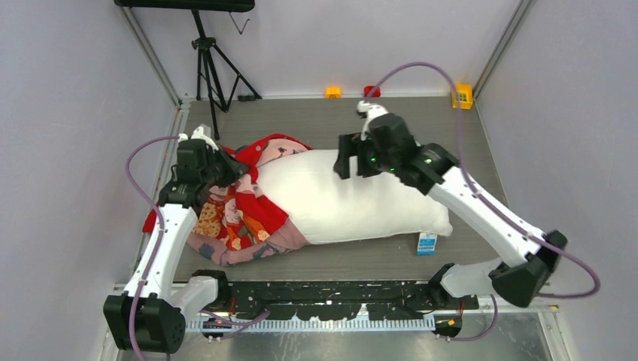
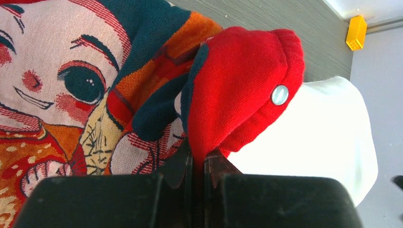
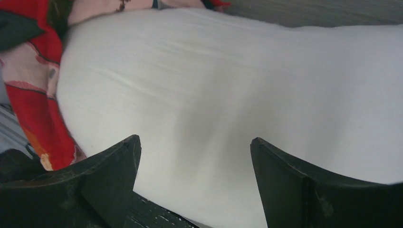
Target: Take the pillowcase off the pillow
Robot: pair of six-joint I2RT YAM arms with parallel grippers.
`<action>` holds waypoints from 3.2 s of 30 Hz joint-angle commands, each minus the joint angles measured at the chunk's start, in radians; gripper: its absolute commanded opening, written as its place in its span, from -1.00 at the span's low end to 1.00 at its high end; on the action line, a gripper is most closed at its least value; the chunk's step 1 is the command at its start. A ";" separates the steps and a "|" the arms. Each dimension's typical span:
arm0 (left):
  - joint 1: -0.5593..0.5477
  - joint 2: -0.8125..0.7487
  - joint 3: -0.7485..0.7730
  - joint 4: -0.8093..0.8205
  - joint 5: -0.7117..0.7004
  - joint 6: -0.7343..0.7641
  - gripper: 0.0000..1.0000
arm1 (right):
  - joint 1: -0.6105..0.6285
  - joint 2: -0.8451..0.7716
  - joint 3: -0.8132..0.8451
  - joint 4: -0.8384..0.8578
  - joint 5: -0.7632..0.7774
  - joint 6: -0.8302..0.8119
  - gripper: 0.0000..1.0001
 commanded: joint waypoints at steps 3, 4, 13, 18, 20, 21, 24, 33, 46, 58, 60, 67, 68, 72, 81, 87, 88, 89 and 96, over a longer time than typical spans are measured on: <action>0.004 -0.041 0.015 -0.033 0.032 0.057 -0.98 | 0.220 0.200 0.096 -0.076 0.163 -0.130 0.79; 0.004 -0.041 0.013 -0.038 0.028 0.059 -0.98 | 0.238 0.226 0.100 -0.078 0.162 -0.134 0.80; 0.005 -0.016 -0.002 -0.050 0.034 0.062 -1.00 | 0.264 0.432 -0.032 -0.057 0.233 -0.167 0.80; 0.004 0.005 -0.048 -0.020 0.071 0.020 -1.00 | 0.263 0.337 -0.123 0.035 0.340 -0.128 -0.20; 0.003 0.014 -0.077 0.008 0.091 -0.004 -1.00 | 0.260 0.233 -0.151 0.093 0.416 -0.104 -0.81; 0.005 0.019 -0.089 0.022 0.104 -0.017 -1.00 | 0.253 0.185 -0.161 0.118 0.454 -0.095 -0.96; 0.004 0.041 -0.118 0.052 0.125 -0.053 -1.00 | 0.183 0.057 -0.172 0.149 0.552 -0.049 -0.99; 0.005 0.011 -0.121 -0.024 -0.099 -0.085 -1.00 | -0.208 -0.215 -0.275 0.146 0.550 0.092 -0.99; 0.024 -0.141 0.003 -0.201 -0.587 -0.053 -1.00 | -0.377 -0.295 -0.295 0.124 0.569 0.166 -1.00; 0.027 -0.033 0.127 -0.105 -0.116 0.136 -0.25 | -0.417 -0.290 -0.227 0.203 0.300 0.219 -1.00; 0.016 0.022 0.183 -0.147 0.007 0.119 0.41 | -0.417 -0.245 -0.228 0.237 0.233 0.277 -0.99; -0.322 0.023 0.289 -0.282 -0.075 0.172 1.00 | -0.418 -0.139 -0.279 0.376 0.154 0.397 -1.00; -0.380 0.021 0.295 -0.302 -0.111 0.174 1.00 | -0.418 -0.128 -0.280 0.381 0.147 0.400 -1.00; -0.574 0.015 0.303 -0.374 -0.225 0.156 1.00 | -0.417 -0.119 -0.293 0.393 0.134 0.407 -1.00; -0.909 0.057 0.286 -0.391 -0.442 0.087 1.00 | -0.418 -0.138 -0.305 0.378 0.121 0.379 -0.99; -1.044 0.181 0.309 -0.419 -0.632 0.026 1.00 | -0.417 -0.151 -0.307 0.369 0.117 0.370 -0.99; -1.054 0.198 0.312 -0.399 -0.624 0.020 0.99 | -0.418 -0.152 -0.307 0.368 0.117 0.370 -0.99; -1.056 0.213 0.311 -0.372 -0.610 0.015 0.99 | -0.418 -0.153 -0.307 0.367 0.116 0.369 -0.99; -1.039 0.313 0.280 -0.328 -0.699 0.019 0.94 | -0.418 -0.166 -0.303 0.352 0.117 0.354 -0.99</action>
